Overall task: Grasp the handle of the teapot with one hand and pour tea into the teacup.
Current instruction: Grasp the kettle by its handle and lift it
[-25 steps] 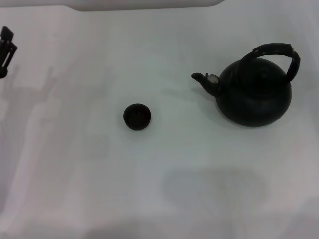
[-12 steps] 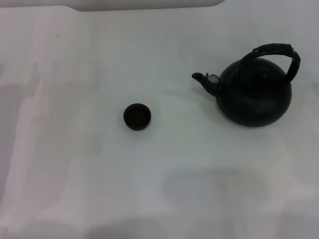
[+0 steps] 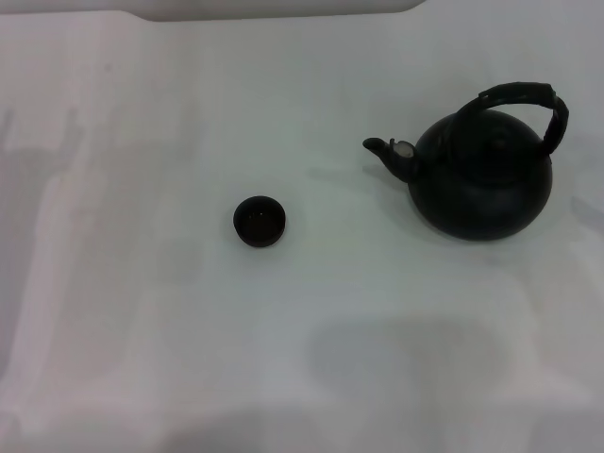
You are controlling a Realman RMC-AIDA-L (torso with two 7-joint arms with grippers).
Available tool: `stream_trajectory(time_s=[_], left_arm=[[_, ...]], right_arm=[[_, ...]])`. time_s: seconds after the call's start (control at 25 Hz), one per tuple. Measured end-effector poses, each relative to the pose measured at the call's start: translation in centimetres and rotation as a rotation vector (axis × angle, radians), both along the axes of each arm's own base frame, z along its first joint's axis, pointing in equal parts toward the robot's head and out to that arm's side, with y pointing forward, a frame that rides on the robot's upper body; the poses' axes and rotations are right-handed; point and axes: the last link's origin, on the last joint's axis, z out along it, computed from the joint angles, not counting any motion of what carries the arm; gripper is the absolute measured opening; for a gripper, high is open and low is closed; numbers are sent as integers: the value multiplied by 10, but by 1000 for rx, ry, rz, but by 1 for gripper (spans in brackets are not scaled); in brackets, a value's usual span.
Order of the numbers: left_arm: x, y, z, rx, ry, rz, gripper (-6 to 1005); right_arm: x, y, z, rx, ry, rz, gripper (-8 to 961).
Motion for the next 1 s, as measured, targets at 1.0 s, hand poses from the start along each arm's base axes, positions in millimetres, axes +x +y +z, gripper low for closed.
stream_trajectory(time_s=[1.0], left_arm=[[-2, 5, 7, 21, 15, 7, 887]], right_arm=[[-25, 19, -65, 149, -20, 74, 676]])
